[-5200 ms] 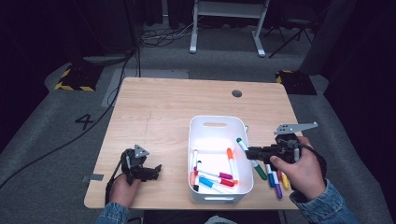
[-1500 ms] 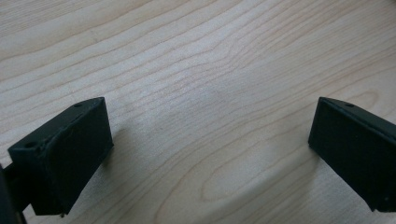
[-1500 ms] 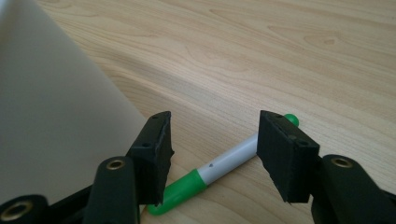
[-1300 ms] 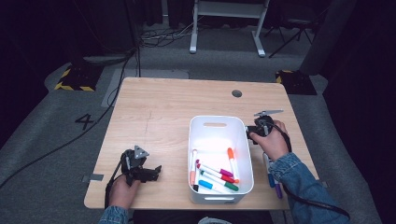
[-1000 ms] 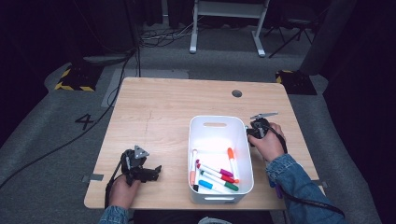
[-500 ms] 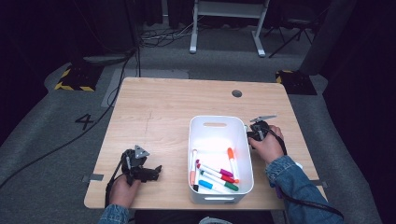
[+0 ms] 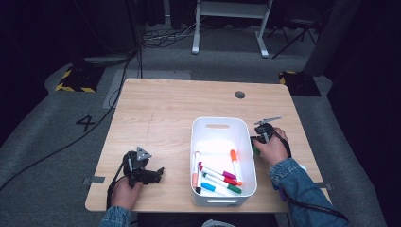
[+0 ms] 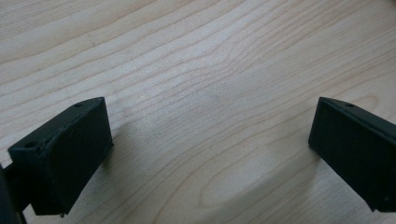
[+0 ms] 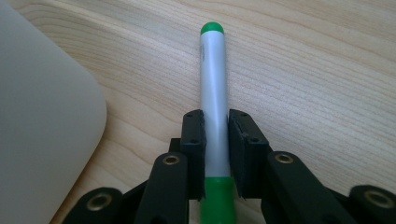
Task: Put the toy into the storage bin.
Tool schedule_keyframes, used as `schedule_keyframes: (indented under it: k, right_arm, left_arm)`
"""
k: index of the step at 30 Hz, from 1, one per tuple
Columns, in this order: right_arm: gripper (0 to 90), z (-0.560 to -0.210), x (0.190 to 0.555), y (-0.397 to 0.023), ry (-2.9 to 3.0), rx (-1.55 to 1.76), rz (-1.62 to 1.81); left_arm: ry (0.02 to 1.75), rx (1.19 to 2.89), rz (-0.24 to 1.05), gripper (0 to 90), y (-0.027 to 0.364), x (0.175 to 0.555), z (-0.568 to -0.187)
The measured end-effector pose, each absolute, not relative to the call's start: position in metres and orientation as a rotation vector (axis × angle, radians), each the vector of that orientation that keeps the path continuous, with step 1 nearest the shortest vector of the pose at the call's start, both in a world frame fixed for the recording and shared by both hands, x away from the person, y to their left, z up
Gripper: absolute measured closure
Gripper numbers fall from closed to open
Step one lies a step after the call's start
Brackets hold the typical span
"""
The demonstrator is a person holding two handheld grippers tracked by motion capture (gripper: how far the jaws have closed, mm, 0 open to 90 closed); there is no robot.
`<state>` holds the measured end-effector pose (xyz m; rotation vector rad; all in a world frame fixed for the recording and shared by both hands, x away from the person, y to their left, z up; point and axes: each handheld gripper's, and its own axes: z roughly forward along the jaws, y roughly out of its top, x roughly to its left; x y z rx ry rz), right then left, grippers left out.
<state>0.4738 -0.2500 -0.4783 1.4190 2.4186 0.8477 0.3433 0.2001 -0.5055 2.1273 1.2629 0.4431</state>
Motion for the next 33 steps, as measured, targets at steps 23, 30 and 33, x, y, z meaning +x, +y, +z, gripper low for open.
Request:
schedule_keyframes:
  k: [23,30,33]
  right_arm:
    - [77.3,-0.418,0.447,-0.264,2.365,1.385,1.036]
    - [77.3,-0.396,0.432,-0.263,2.351,1.332,1.085]
    - [77.3,-0.388,0.426,-0.263,2.341,1.311,1.103]
  left_arm:
    - [1.263,2.134,0.437,0.0,0.2,0.344,-0.505]
    - [1.263,2.135,0.442,0.0,0.199,0.344,-0.505]
    - [1.263,2.131,0.436,0.0,0.199,0.345,-0.505]
